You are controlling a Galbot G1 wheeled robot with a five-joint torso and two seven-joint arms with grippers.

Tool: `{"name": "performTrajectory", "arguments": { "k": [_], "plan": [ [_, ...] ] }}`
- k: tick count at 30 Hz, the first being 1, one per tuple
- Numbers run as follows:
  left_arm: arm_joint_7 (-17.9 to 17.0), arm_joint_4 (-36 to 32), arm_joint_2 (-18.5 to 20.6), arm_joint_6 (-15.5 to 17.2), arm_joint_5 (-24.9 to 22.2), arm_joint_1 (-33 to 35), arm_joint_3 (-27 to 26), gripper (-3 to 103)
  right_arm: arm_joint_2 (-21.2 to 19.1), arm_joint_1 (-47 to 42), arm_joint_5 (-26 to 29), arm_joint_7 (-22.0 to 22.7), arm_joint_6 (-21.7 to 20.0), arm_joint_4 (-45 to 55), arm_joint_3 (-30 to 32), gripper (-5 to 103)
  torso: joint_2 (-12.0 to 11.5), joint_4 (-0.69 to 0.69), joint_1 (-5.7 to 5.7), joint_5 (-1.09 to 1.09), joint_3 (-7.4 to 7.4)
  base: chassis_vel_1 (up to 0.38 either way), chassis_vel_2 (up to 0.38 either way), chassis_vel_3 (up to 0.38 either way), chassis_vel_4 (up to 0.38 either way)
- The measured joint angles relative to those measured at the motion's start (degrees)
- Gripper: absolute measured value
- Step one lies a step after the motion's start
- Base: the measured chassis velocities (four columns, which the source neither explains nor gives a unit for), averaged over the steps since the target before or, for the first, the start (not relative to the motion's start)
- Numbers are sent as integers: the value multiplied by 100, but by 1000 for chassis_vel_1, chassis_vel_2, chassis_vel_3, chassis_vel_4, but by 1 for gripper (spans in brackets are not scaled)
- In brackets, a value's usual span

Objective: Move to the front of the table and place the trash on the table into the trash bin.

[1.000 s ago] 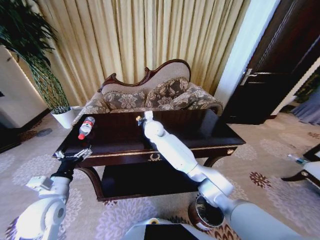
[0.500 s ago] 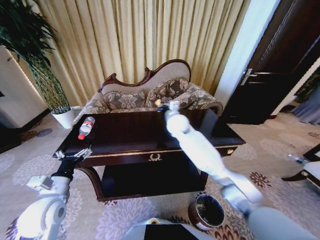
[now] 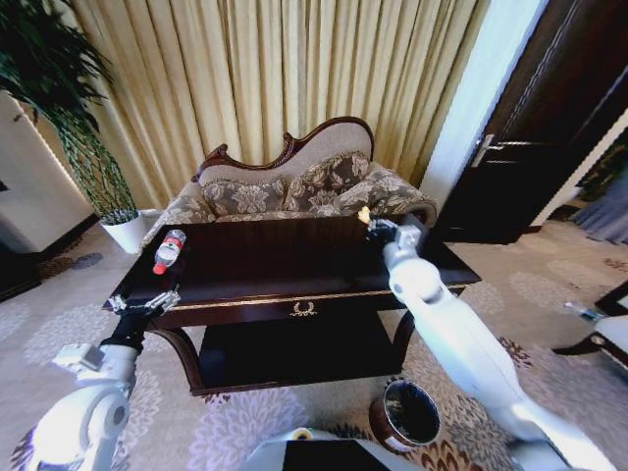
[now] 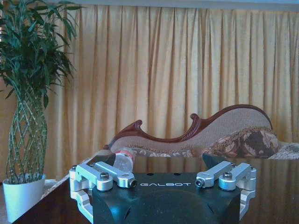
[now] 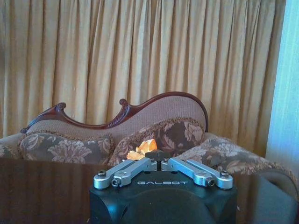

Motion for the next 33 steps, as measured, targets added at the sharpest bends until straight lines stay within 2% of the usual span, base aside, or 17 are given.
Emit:
{"name": "performTrajectory", "arguments": {
  "k": [13,33],
  "plan": [
    [-10,7,70,-1,-37,14,-29,100,90,-490,10,180,-103,392,223,0,0,-1,1,0,1,14,-16,-21,12],
    [10,-95,54,-10,-19,62,-13,100,201,-722,-2,182,-88,378,419,0,0,0,0,0,0,127,-126,-130,130]
  ]
}}
